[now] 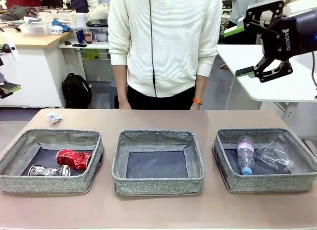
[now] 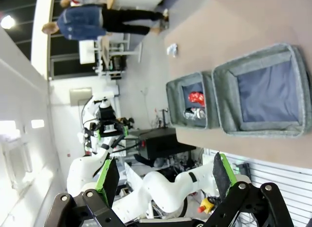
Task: Sort the waste into the appropriate baskets.
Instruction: Pick up the waste item pointed out by the person.
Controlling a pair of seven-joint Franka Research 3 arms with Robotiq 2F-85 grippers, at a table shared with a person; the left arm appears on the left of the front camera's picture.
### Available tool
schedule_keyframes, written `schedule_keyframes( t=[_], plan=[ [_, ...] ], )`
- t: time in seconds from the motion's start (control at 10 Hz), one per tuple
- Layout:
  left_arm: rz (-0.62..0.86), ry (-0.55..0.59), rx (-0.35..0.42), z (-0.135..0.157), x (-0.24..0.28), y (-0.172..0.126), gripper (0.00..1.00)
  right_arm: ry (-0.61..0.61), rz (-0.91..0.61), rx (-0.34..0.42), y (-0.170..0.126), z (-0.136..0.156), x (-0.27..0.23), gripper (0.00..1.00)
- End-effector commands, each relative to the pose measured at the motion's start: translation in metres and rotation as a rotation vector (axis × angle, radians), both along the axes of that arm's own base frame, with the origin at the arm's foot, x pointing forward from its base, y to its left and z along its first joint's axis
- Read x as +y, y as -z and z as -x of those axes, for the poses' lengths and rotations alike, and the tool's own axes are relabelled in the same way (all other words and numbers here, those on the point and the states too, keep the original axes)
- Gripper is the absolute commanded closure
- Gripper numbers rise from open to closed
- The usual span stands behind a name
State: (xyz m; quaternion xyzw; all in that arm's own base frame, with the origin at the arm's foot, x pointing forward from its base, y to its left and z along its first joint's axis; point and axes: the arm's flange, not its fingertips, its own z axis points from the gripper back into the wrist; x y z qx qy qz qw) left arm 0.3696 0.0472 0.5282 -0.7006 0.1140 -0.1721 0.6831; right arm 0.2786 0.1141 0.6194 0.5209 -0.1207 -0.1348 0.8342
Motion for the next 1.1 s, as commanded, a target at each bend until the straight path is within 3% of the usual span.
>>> schedule_keyframes(
  t=[0.0,1.0],
  plan=[
    [-0.003,0.003,-0.005,-0.0009,-0.0005,-0.0011,0.0,-0.008,-0.023,-0.013,-0.0014,-0.0033,0.0021,0.0],
    [0.0,0.0,0.0,0.0,0.0,0.0,0.0,-0.008,-0.023,-0.013,-0.0014,-0.0033,0.0021,0.0]
  ],
)
